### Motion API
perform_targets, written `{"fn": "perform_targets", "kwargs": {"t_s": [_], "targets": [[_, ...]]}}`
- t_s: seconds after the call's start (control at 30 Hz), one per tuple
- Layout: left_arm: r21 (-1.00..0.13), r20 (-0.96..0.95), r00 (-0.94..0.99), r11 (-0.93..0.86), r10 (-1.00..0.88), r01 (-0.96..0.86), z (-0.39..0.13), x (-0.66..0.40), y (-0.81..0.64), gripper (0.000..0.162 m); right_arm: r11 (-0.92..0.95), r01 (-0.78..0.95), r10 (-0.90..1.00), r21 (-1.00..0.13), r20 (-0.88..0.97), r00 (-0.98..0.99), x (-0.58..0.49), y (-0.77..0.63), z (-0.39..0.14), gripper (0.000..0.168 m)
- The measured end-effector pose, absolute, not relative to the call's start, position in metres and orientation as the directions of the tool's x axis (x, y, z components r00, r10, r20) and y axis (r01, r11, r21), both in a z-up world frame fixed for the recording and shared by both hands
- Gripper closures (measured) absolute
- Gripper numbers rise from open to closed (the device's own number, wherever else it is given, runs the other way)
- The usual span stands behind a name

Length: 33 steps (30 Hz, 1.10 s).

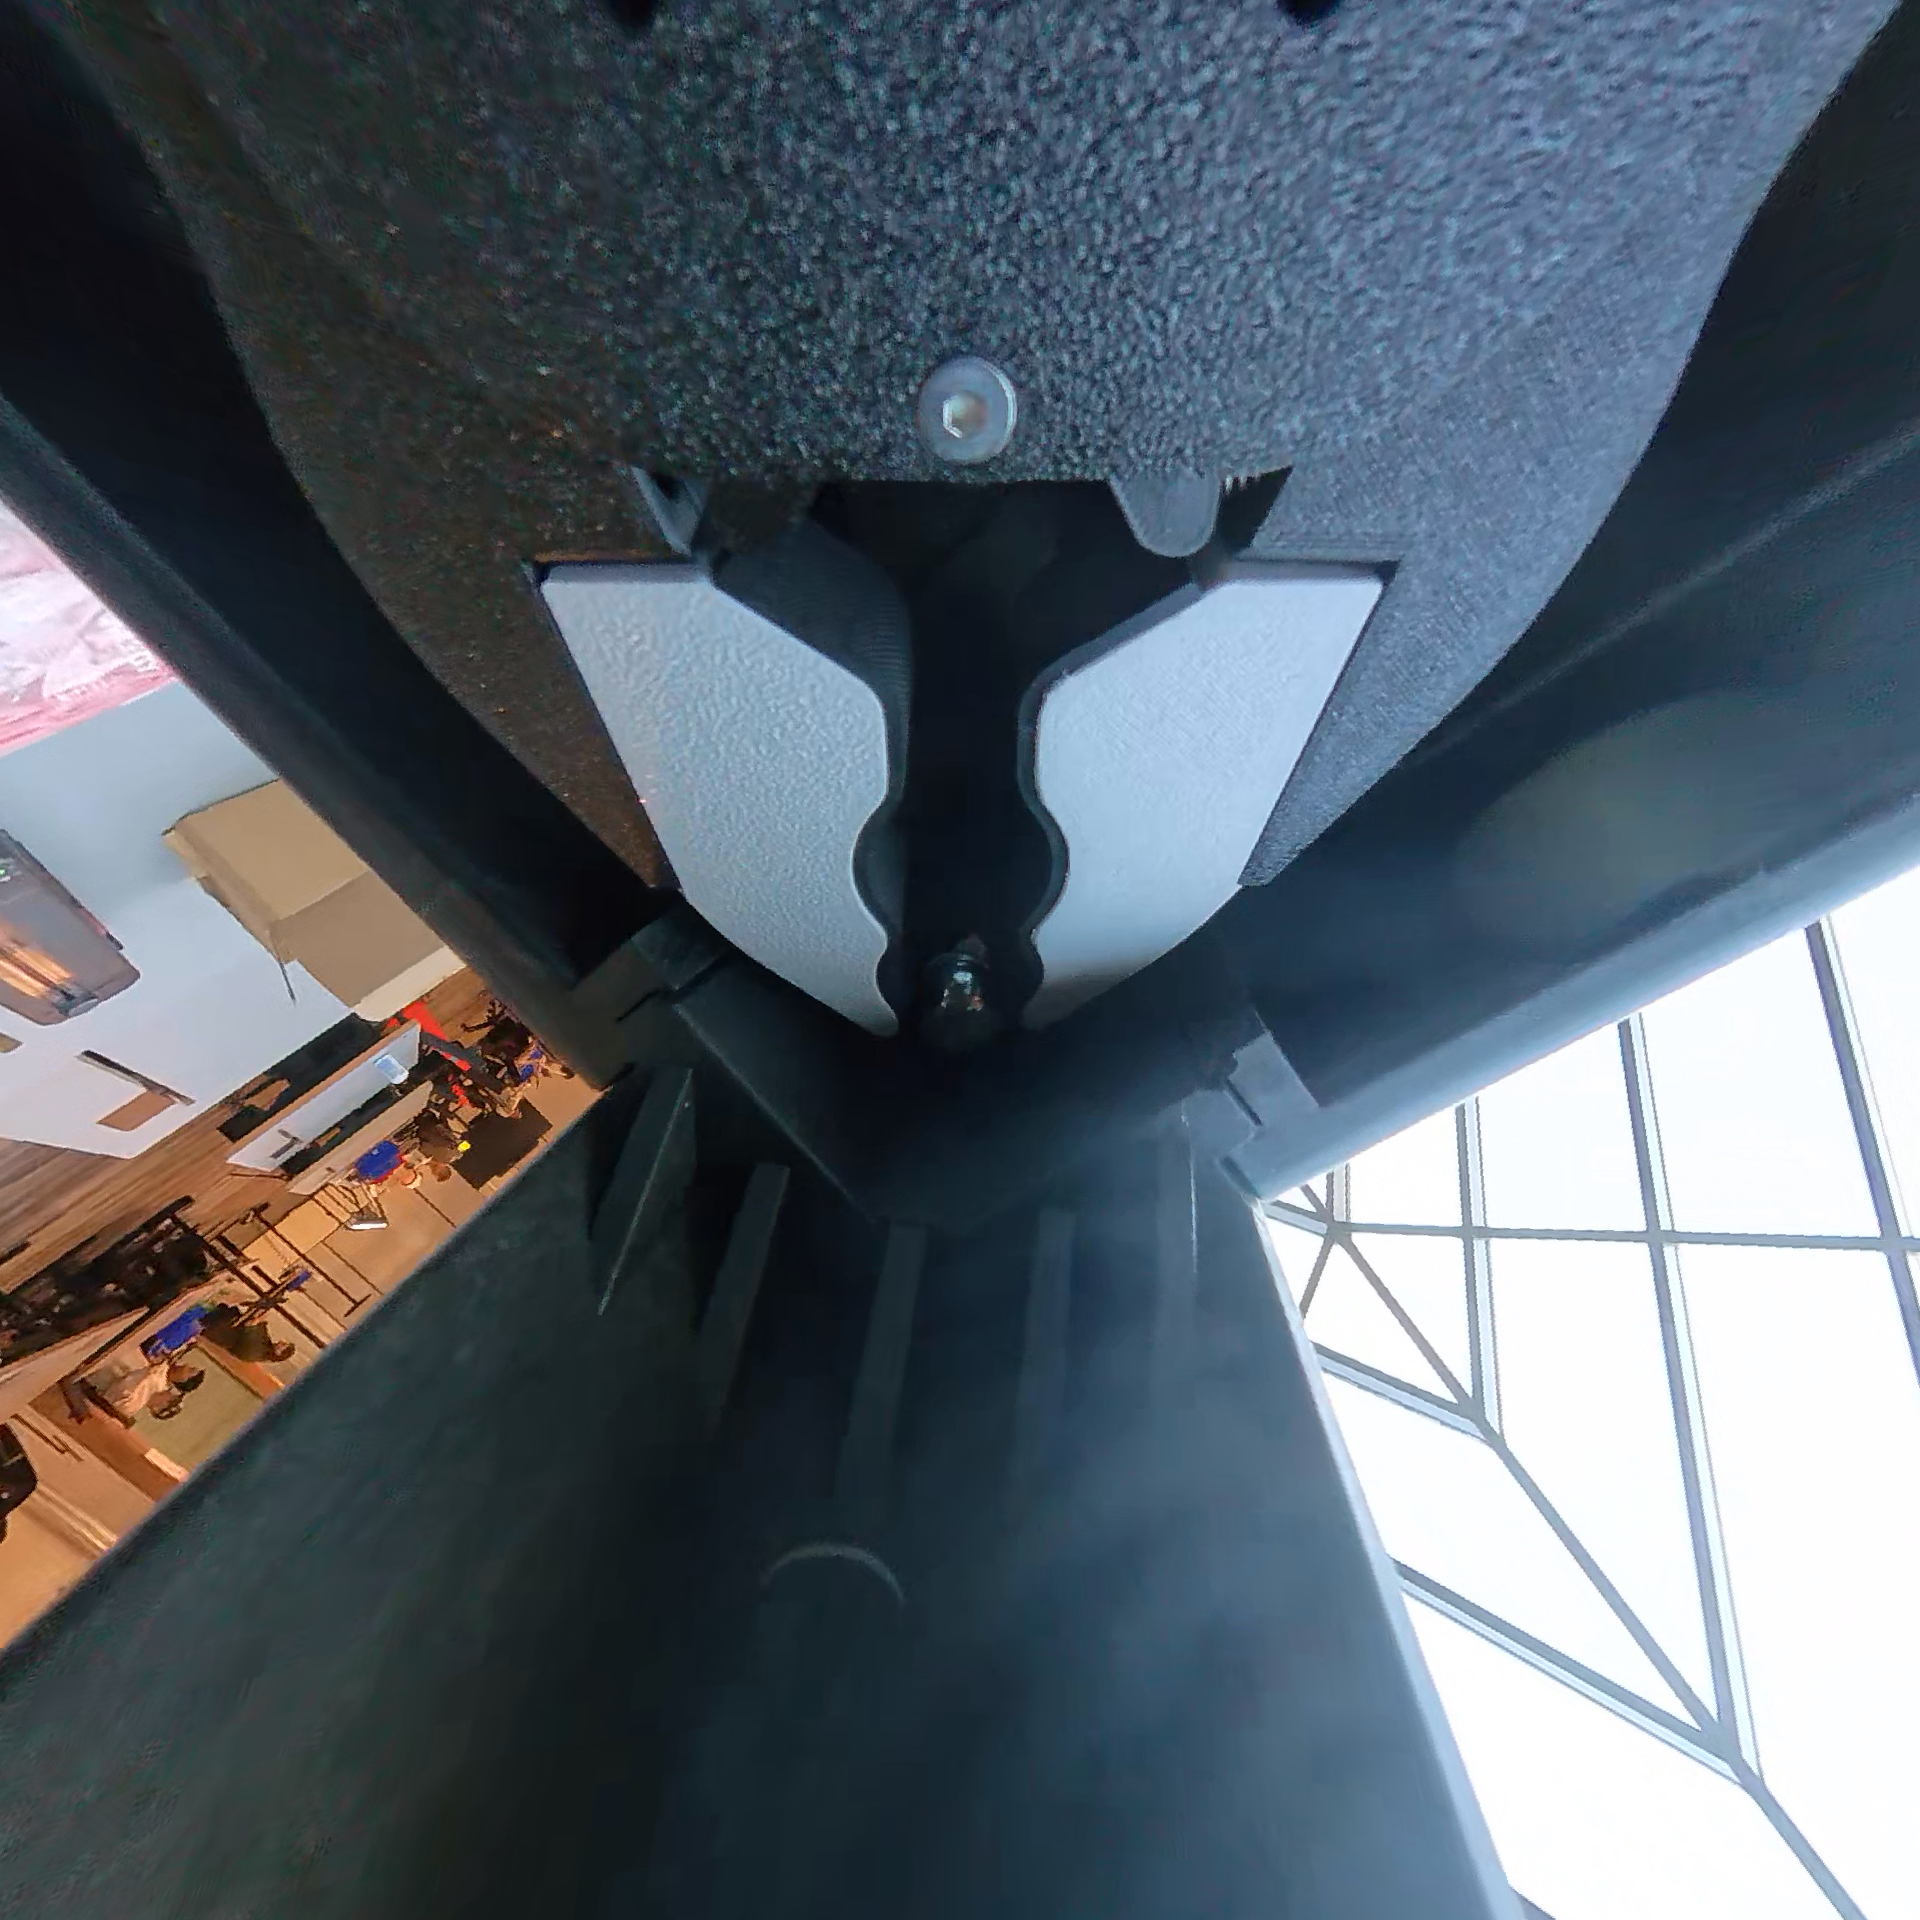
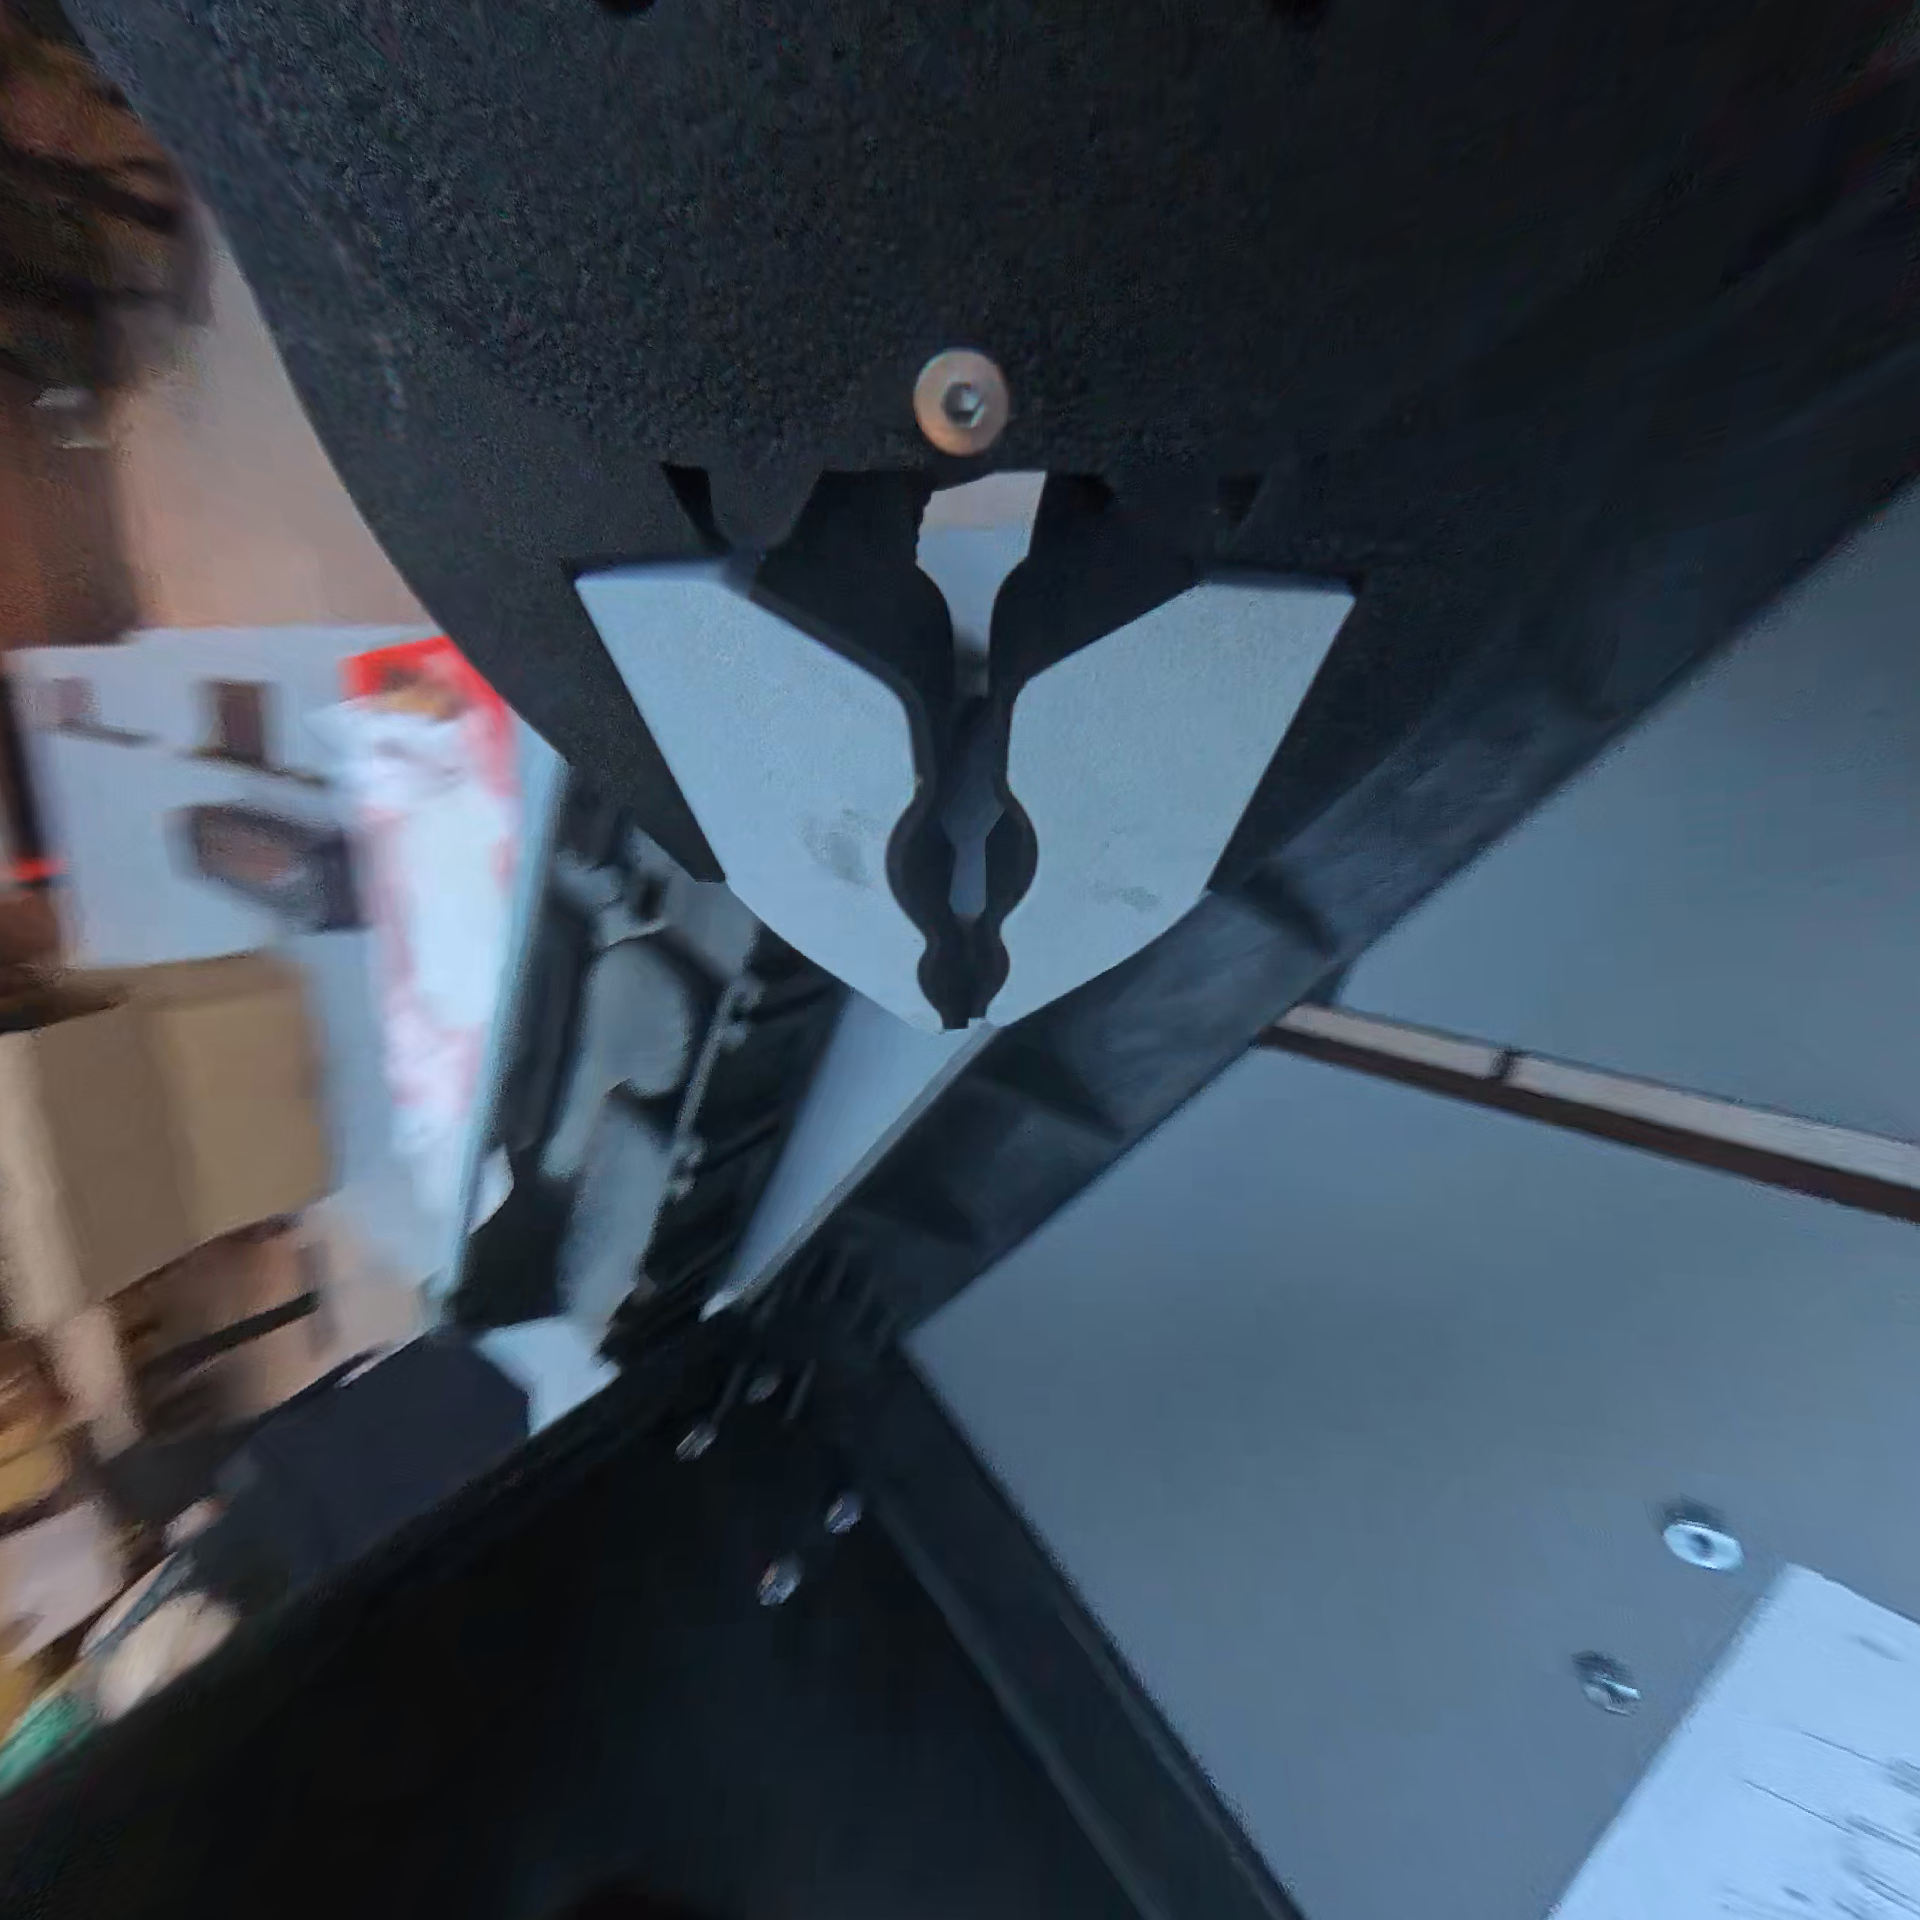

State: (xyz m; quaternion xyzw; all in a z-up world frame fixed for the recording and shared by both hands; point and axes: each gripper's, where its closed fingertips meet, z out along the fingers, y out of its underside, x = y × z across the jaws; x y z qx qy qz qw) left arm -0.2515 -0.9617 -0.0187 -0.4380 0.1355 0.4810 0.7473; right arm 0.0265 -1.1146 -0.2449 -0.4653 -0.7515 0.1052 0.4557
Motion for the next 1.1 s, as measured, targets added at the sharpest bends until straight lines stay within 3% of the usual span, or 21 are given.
{"fn": "perform_targets", "kwargs": {"t_s": [0.1,0.27,0.4,0.5,0.6,0.7,0.8,0.87,0.97,1.03,1.1], "targets": [[-0.532,-0.618,0.521,0.175,0.588,-0.828,-0.019,-0.252,-0.961,0.145,0.670,0.532,0.652,-0.519,0.753,-0.087,-0.022,-1.094,-0.214,0.166],[-0.390,-0.702,0.286,-0.016,0.652,-0.921,-0.017,-0.253,-0.961,0.145,0.661,0.500,0.662,-0.560,0.749,-0.036,-0.068,-1.076,-0.191,0.166],[-0.432,-0.725,0.331,-0.024,0.604,-0.901,-0.017,-0.253,-0.960,0.146,0.656,0.495,0.676,-0.570,0.735,-0.049,-0.071,-1.086,-0.199,0.165],[-0.285,-0.786,0.165,-0.113,0.596,-0.952,-0.017,-0.253,-0.960,0.146,0.659,0.503,0.682,-0.559,0.726,-0.086,-0.065,-1.100,-0.216,0.165],[-0.216,-0.828,0.113,-0.128,0.549,-0.968,-0.018,-0.253,-0.959,0.146,0.646,0.513,0.705,-0.565,0.699,-0.118,-0.059,-1.112,-0.230,0.165],[-0.298,-0.835,0.208,-0.101,0.510,-0.949,-0.020,-0.254,-0.957,0.146,0.642,0.525,0.715,-0.559,0.685,-0.144,-0.054,-1.119,-0.241,0.165],[-0.615,-0.687,0.566,0.051,0.455,-0.787,-0.021,-0.255,-0.957,0.146,0.609,0.540,0.748,-0.580,0.647,-0.149,-0.051,-1.122,-0.248,0.166],[-0.568,-0.713,0.494,0.004,0.498,-0.823,-0.020,-0.257,-0.957,0.146,0.595,0.543,0.764,-0.592,0.626,-0.154,-0.051,-1.124,-0.252,0.165],[-0.294,-0.801,0.131,-0.193,0.584,-0.936,-0.018,-0.261,-0.957,0.138,0.593,0.540,0.768,-0.597,0.621,-0.157,-0.052,-1.126,-0.253,0.165],[-0.332,-0.800,0.168,-0.191,0.576,-0.924,-0.019,-0.265,-0.955,0.140,0.586,0.538,0.775,-0.606,0.612,-0.156,-0.053,-1.127,-0.253,0.165],[-0.469,-0.772,0.336,-0.126,0.540,-0.874,-0.021,-0.272,-0.951,0.141,0.587,0.534,0.776,-0.608,0.610,-0.159,-0.055,-1.130,-0.253,0.165]]}}
